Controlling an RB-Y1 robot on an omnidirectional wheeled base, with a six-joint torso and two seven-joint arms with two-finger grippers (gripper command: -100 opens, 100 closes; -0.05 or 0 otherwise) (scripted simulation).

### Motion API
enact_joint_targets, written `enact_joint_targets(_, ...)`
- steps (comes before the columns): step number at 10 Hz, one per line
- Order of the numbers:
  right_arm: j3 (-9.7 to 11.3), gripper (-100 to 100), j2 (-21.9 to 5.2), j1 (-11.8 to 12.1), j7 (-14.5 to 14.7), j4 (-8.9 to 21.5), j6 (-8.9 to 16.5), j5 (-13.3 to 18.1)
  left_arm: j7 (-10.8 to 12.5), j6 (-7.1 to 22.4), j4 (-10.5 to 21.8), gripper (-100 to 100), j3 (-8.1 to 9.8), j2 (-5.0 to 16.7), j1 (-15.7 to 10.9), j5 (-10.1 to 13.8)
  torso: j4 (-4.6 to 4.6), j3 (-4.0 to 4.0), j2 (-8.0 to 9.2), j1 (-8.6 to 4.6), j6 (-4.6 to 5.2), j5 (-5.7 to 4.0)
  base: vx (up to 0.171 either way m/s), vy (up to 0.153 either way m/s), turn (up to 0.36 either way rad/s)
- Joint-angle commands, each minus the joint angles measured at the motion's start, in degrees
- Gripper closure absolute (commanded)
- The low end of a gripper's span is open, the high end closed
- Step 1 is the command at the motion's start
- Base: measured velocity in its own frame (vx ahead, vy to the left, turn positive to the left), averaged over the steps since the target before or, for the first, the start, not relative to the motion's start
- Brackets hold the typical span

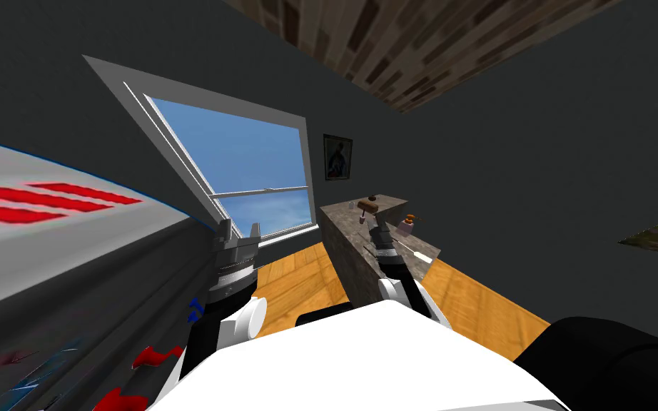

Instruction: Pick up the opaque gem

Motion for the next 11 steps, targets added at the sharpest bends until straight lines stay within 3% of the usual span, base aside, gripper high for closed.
enact_joint_targets(1, 0.0, -100, -2.5, 0.1, 0.6, 0.8, -0.8, 0.7, 0.0, 0.0, 0.0, 0, 0.0, 0.0, 0.0, 0.0, 0.0, 0.0, 0.0, 0.0, 0.0, 0.0, -0.034, 0.075, 0.045)
enact_joint_targets(4, 0.1, -100, -7.4, 0.3, 2.1, 3.0, -2.7, 2.5, 0.0, 0.0, 0.0, 0, -0.02, 0.0, 0.0, 0.0, 0.05, 0.13, 0.23, 0.63, -0.01, 0.14, -0.063, 0.167, 0.045)
enact_joint_targets(11, 0.1, -100, -18.9, 0.7, 6.1, 9.1, -7.1, 7.3, 0.0, 0.0, 0.0, 0, -0.01, 0.0, 0.0, 0.0, 0.06, 0.14, 0.24, 0.52, 0.0, 0.13, -0.049, 0.147, 0.053)
